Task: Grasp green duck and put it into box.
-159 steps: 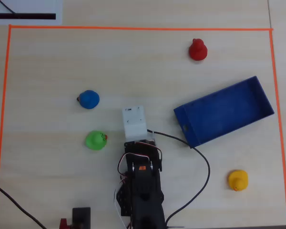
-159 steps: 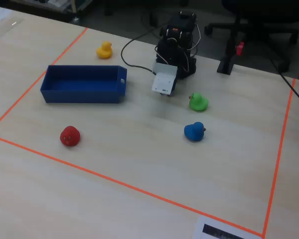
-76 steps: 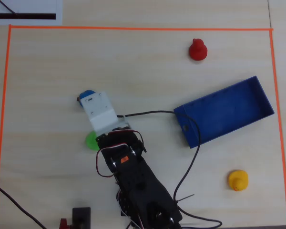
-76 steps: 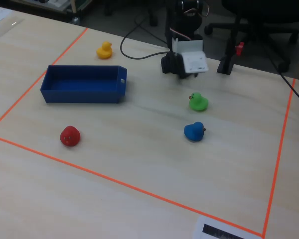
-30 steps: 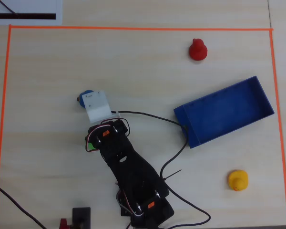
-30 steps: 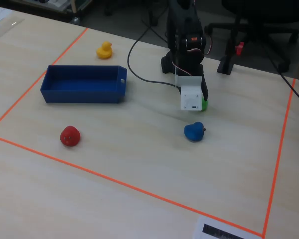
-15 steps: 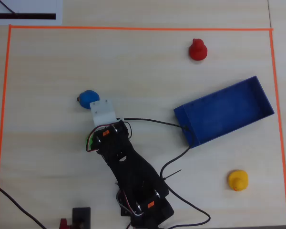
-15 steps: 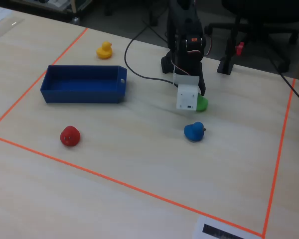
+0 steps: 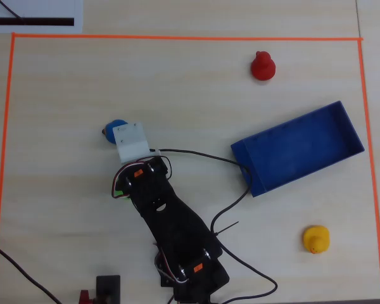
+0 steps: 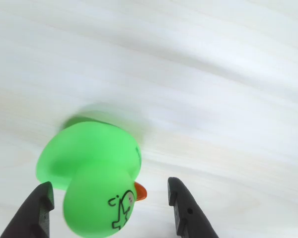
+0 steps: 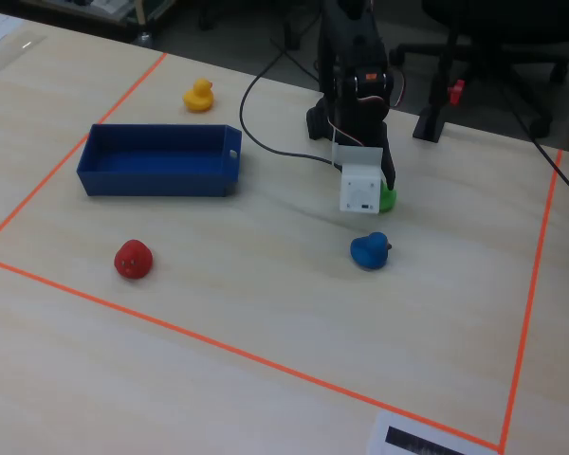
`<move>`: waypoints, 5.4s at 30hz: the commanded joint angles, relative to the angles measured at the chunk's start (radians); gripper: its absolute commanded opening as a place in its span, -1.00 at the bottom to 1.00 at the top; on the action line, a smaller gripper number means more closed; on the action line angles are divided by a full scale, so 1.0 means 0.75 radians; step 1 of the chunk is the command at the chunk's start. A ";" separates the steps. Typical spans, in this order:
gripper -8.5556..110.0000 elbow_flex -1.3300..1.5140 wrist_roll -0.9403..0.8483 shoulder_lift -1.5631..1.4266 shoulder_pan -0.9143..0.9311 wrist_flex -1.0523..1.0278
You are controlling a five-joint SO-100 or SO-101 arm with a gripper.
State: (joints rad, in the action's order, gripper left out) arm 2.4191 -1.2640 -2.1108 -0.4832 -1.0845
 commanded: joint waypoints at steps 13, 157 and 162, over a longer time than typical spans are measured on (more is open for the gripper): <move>-0.76 -0.027 0.002 0.029 -0.010 -0.053; -0.85 0.810 -0.505 -1.473 0.691 -0.194; -0.85 0.877 -0.524 -1.550 0.695 -0.217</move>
State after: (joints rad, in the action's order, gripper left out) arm 3.0695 -1.6414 -3.2490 0.0430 -1.2425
